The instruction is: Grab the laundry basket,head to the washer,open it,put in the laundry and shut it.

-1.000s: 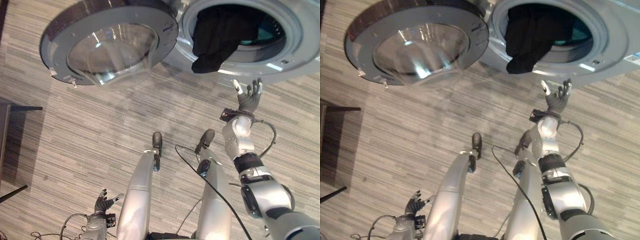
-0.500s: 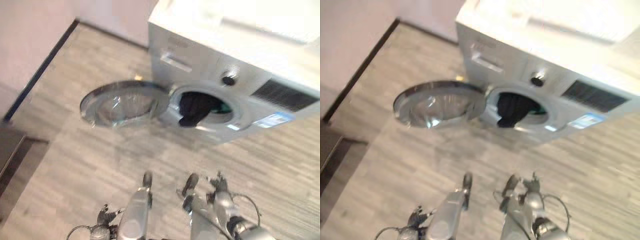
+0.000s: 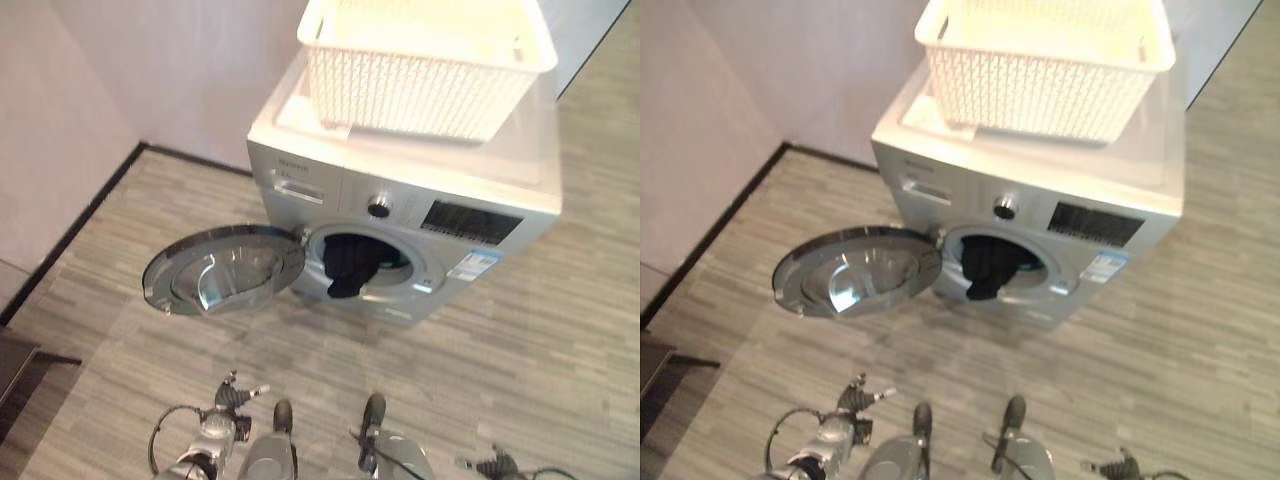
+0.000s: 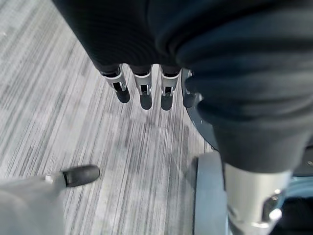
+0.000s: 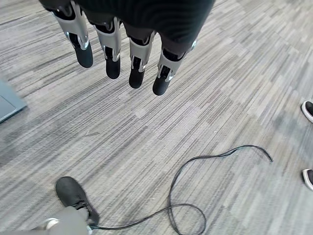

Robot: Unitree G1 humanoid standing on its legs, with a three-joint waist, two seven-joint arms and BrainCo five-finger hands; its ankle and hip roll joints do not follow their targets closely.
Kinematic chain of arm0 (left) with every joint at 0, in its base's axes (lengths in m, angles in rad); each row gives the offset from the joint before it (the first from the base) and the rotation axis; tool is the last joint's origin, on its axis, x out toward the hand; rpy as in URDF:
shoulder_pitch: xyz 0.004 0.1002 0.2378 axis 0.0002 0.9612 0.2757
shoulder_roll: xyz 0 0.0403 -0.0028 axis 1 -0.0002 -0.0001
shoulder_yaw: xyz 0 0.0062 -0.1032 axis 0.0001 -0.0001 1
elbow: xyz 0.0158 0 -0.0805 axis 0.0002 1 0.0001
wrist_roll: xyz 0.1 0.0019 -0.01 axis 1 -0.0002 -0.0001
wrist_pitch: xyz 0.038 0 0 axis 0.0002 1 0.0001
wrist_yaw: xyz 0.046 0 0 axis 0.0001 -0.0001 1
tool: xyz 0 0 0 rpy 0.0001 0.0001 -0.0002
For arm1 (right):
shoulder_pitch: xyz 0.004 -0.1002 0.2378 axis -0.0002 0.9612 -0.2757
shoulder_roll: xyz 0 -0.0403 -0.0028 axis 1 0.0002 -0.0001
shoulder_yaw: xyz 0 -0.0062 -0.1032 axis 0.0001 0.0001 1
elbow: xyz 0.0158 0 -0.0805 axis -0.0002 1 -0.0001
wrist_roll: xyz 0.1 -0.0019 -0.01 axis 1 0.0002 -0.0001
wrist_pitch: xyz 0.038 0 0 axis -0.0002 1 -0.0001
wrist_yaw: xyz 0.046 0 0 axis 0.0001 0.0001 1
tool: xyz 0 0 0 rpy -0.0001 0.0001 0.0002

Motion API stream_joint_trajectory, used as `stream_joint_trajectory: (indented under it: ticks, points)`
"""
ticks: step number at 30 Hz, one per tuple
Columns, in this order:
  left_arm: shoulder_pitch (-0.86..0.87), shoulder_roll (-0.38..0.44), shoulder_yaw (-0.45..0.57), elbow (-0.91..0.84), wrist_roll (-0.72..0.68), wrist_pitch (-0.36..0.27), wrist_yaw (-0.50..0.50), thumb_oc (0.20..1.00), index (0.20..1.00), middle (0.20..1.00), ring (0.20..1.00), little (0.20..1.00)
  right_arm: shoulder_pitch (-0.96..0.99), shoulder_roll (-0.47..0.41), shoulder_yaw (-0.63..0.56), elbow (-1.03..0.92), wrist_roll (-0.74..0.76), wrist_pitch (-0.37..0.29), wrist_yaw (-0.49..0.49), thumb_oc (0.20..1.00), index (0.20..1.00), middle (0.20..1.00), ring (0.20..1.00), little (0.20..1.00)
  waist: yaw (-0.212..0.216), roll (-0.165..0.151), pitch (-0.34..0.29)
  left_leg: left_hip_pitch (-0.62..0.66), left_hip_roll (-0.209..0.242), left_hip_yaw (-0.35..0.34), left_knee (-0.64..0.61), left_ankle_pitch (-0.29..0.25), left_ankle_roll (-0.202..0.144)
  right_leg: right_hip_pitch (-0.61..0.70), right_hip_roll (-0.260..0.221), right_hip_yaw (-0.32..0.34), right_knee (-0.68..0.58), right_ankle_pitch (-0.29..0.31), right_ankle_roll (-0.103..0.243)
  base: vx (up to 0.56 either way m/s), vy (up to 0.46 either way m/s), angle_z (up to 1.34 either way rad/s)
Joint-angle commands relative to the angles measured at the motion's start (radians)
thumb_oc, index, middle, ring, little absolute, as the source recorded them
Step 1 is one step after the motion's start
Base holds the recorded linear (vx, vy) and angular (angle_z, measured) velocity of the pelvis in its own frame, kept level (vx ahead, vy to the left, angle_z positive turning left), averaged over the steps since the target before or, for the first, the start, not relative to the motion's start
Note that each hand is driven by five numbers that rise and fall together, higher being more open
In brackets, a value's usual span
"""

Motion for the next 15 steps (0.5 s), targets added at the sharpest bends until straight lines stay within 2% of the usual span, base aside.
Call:
stream_joint_trajectory:
  ticks: [1,6,8,9,10,11,12,13,14,15]
  points:
    - [-0.041,0.025,0.031,-0.008,-0.009,-0.004,-0.014,1.000,1.000,1.000,1.000,1.000,-0.049,0.008,0.008,-0.059,0.003,-0.019,0.032,1.000,1.000,1.000,1.000,1.000,0.010,-0.024,0.025,-0.039,0.007,-0.011,0.046,0.061,-0.029,0.035,-0.028,0.076,0.011,-0.038,0.038,0.14,-0.139,-0.01]
    - [-0.033,0.034,0.048,-0.034,-0.037,0.000,-0.038,1.000,1.000,1.000,1.000,1.000,0.013,-0.003,0.068,-0.173,-0.040,-0.029,0.070,1.000,1.000,1.000,1.000,1.000,-0.003,-0.030,-0.001,-0.015,0.043,-0.013,0.087,0.110,-0.057,0.096,0.019,0.065,-0.015,-0.062,0.013,0.10,-0.142,0.06]
    - [-0.029,0.046,0.064,-0.041,-0.044,0.001,-0.039,1.000,1.000,1.000,1.000,1.000,0.037,-0.026,0.081,-0.251,-0.052,-0.033,0.082,1.000,1.000,1.000,1.000,1.000,-0.011,-0.040,0.006,-0.047,0.060,-0.017,0.195,0.157,-0.062,0.111,0.038,0.074,-0.032,-0.067,-0.005,0.03,-0.161,0.14]
    - [-0.033,0.051,0.065,-0.044,-0.049,0.003,-0.040,1.000,1.000,1.000,1.000,1.000,0.045,-0.041,0.081,-0.288,-0.050,-0.035,0.084,1.000,1.000,1.000,1.000,1.000,-0.012,-0.048,0.015,-0.085,0.066,-0.026,0.270,0.198,-0.065,0.117,0.044,0.079,-0.039,-0.066,-0.016,-0.03,-0.202,0.08]
    - [-0.041,0.057,0.064,-0.057,-0.057,0.003,-0.043,1.000,1.000,1.000,1.000,1.000,0.062,-0.070,0.080,-0.356,-0.057,-0.036,0.089,1.000,1.000,1.000,1.000,1.000,-0.016,-0.063,0.031,-0.159,0.073,-0.031,0.411,0.225,-0.065,0.119,0.049,0.084,-0.036,-0.070,-0.035,-0.03,-0.229,-0.04]
    - [-0.047,0.062,0.068,-0.065,-0.064,0.004,-0.044,1.000,1.000,1.000,1.000,1.000,0.080,-0.094,0.077,-0.417,-0.055,-0.035,0.098,1.000,1.000,1.000,1.000,1.000,-0.017,-0.077,0.045,-0.208,0.056,-0.039,0.486,0.215,-0.048,0.122,0.056,0.093,-0.037,-0.076,-0.047,-0.01,-0.191,0.04]
    - [-0.052,0.067,0.072,-0.063,-0.070,0.005,-0.040,1.000,1.000,1.000,1.000,1.000,0.086,-0.105,0.076,-0.430,-0.059,-0.037,0.097,1.000,1.000,1.000,1.000,1.000,-0.017,-0.083,0.043,-0.235,0.043,-0.037,0.470,0.207,-0.040,0.120,0.058,0.094,-0.043,-0.082,-0.044,0.07,-0.095,0.15]
    - [-0.055,0.072,0.075,-0.066,-0.080,0.005,-0.042,1.000,1.000,1.000,1.000,1.000,0.085,-0.116,0.074,-0.447,-0.063,-0.034,0.101,1.000,1.000,1.000,1.000,1.000,-0.005,-0.083,0.046,-0.263,0.010,-0.037,0.417,0.171,-0.031,0.130,0.066,0.106,-0.050,-0.094,-0.039,0.22,-0.007,-0.05]
    - [-0.050,0.080,0.092,-0.065,-0.104,0.004,-0.049,1.000,1.000,1.000,1.000,1.000,0.095,-0.129,0.065,-0.455,-0.080,-0.032,0.106,1.000,1.000,1.000,1.000,1.000,0.016,-0.088,0.041,-0.309,-0.006,-0.026,0.273,0.168,-0.021,0.148,0.085,0.127,-0.058,-0.116,-0.032,0.31,0.041,-0.54]
    - [-0.053,0.080,0.097,-0.058,-0.116,0.003,-0.056,1.000,1.000,1.000,1.000,1.000,0.097,-0.130,0.061,-0.449,-0.085,-0.034,0.105,1.000,1.000,1.000,1.000,1.000,0.028,-0.080,0.043,-0.339,0.007,-0.022,0.166,0.201,-0.030,0.161,0.103,0.136,-0.059,-0.126,-0.028,0.36,0.070,-0.85]
